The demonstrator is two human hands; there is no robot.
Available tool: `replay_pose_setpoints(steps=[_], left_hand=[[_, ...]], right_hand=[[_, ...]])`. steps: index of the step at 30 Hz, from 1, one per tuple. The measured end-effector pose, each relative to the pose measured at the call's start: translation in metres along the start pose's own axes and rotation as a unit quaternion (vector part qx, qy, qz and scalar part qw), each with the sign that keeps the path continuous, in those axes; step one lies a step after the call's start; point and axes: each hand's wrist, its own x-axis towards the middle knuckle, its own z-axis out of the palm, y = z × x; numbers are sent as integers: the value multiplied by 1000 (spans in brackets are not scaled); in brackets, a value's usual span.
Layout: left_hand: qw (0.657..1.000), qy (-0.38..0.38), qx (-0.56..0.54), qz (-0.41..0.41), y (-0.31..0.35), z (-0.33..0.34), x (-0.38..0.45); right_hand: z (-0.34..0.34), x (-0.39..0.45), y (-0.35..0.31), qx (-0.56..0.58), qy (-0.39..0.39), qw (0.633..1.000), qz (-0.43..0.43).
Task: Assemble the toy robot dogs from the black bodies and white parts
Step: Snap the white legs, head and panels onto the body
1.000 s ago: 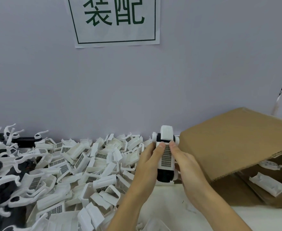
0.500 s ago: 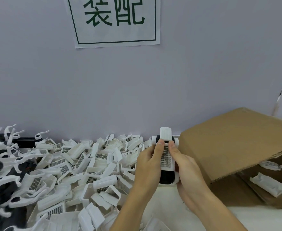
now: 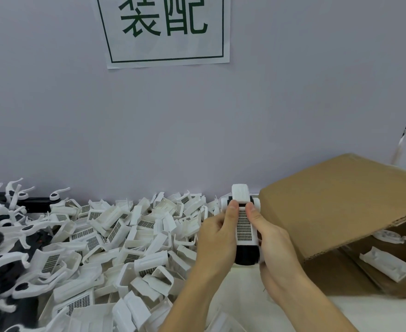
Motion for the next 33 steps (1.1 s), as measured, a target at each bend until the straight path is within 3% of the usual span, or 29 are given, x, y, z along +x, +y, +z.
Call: replay_pose_setpoints(steps=[7,16,23,33], left_hand=[[1000,2,14,-8,2,-1,-1],[996,-61,-25,-52,-2,0,0],[996,-40,-46,-60,-7,0,0],[999,-39,18,-31,-6,-1,1]], right_hand=[[-2,2,3,1,12,1000,8],[-6,4,-1,-2,19,1000,-4],[-8,4,0,-72,-12,997,-34],[-11,7,5,-103,7,994,-48]])
